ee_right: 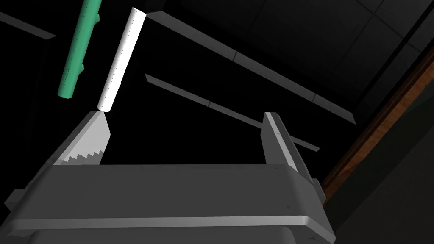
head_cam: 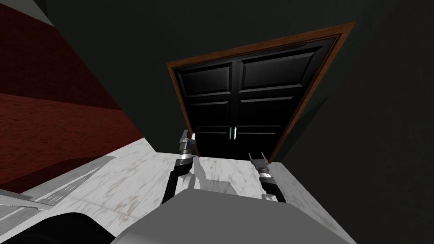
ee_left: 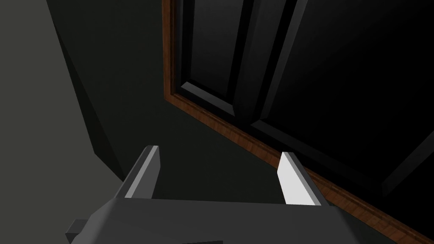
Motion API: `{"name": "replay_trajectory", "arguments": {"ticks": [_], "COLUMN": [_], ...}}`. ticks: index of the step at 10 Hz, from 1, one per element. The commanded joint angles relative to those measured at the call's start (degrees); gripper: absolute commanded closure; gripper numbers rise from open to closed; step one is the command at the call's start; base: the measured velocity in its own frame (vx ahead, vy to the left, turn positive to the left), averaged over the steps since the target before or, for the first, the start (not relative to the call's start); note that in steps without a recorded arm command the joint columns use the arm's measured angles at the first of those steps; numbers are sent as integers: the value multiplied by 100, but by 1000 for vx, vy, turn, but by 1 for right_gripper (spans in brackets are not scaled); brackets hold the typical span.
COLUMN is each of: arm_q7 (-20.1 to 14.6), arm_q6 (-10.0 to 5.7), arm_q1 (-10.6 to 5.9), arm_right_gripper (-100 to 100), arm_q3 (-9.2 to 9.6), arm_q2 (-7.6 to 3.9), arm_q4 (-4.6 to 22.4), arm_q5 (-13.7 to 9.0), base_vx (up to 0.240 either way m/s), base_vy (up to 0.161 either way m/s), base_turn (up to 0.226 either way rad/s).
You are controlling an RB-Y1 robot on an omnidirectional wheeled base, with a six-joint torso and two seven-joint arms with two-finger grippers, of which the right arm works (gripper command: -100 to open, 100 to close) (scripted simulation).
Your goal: Pull the door open
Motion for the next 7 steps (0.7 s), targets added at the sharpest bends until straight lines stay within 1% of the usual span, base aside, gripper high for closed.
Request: {"name": "replay_trajectory", "arguments": {"ticks": [1, 7], "arm_q7": [-229, -973], "arm_q6": [-61, -179], "arm_q1": [-25, -214], "arm_right_gripper": [-100, -100], "arm_q3": [23, 68], "arm_q2": [-25, -129], "arm_q4": [205, 910], "arm_q5": [-65, -306], "base_vx": [107, 108], "base_vy": [38, 29], "base_turn": [60, 64]}}
